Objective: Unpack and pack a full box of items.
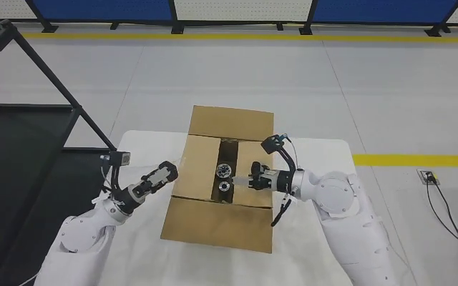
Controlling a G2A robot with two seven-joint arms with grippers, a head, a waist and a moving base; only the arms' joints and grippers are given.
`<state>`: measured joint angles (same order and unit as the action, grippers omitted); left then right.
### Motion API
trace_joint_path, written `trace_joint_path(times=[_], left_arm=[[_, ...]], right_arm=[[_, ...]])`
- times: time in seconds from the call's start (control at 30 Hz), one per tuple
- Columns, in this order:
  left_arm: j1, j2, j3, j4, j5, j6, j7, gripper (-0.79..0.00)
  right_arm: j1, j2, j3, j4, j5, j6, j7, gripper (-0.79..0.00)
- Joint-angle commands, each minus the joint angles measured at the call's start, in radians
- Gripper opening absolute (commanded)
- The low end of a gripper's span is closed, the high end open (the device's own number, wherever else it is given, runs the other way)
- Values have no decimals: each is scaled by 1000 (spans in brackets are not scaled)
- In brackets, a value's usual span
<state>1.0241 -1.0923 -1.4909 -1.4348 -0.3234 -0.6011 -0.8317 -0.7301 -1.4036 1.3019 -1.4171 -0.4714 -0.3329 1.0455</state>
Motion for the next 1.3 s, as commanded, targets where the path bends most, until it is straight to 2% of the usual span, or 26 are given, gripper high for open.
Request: trace_joint_path(times=[0.0,0.2,0.4,0.57,0.77,0.83,1.2,1.27], left_arm=[[8,5,-17,10,-49,-6,-50,0],[3,20,-51,62,-111,-17,-177,0],[3,36,-63,113,-214,-6,-375,0],[15,53,-64,123,-220,57,-445,0],[32,74,-40,113,-151,71,-458,0],[35,80,-37,117,-151,62,-449,0],[37,84,-37,120,-157,56,-444,0],[42,84,-34,105,-143,70,-412,0]], right_arm=[[-15,0,-1,-3,19,4,-30,0],[39,6,57,121,164,-43,-112,0],[146,7,65,307,193,-92,-224,0],[240,3,55,480,185,-116,-353,0],[331,-13,10,661,134,-100,-527,0],[350,-19,0,697,152,-99,-530,0],[350,-19,0,697,152,-99,-530,0],[339,-20,-6,685,155,-87,-533,0]])
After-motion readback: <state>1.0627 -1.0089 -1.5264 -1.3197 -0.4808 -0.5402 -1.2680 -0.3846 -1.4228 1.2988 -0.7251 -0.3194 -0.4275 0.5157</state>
